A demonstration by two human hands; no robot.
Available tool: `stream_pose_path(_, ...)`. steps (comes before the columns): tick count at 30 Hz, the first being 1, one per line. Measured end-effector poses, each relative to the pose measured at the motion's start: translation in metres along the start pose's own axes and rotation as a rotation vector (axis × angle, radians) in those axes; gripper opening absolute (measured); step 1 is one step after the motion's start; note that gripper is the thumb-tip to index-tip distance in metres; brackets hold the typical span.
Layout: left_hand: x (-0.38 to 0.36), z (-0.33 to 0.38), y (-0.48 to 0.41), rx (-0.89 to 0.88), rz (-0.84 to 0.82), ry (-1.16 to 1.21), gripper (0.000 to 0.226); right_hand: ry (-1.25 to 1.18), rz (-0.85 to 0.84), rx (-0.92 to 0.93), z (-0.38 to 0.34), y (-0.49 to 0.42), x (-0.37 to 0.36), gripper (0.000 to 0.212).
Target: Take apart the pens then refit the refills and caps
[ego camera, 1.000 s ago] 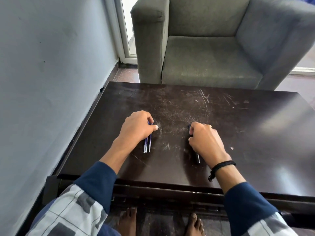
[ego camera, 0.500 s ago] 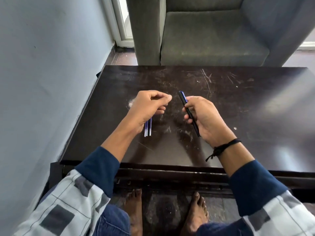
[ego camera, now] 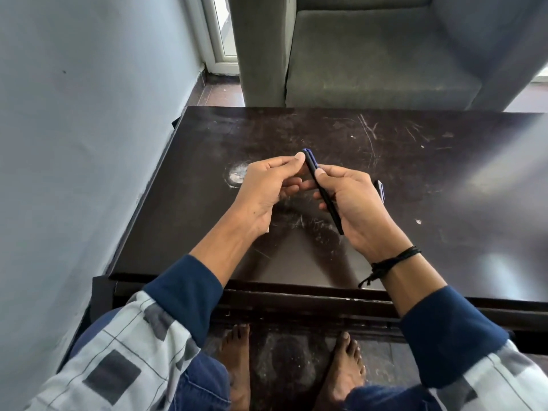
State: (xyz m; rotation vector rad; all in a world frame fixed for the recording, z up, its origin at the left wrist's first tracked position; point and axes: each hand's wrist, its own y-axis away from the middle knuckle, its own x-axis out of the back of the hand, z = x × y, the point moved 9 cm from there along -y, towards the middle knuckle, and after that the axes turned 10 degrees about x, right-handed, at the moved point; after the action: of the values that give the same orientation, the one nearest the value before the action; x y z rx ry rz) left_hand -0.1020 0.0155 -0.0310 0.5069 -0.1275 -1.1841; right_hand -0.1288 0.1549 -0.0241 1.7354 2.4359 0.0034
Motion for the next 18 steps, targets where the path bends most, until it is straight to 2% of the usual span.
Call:
stream_pose_path(4,0.004,0.002,-0.002,-0.007,0.021,-0.004,0.016,0.049,-0.032,0.015,0.002,-0.002,-0.003,0.022)
stream_pose_path(11,0.008,0.005,-0.001,-0.030,0.016,-0.047,0.015,-0.072,-0.065,-0.049,0.004,0.000,-0.012,0.021)
stream_pose_path(18,0.004,0.006,-0.001,-0.055,-0.021,-0.055,0.018,0.164,-0.068,0.011,-0.004,0.003,-0.012,0.012)
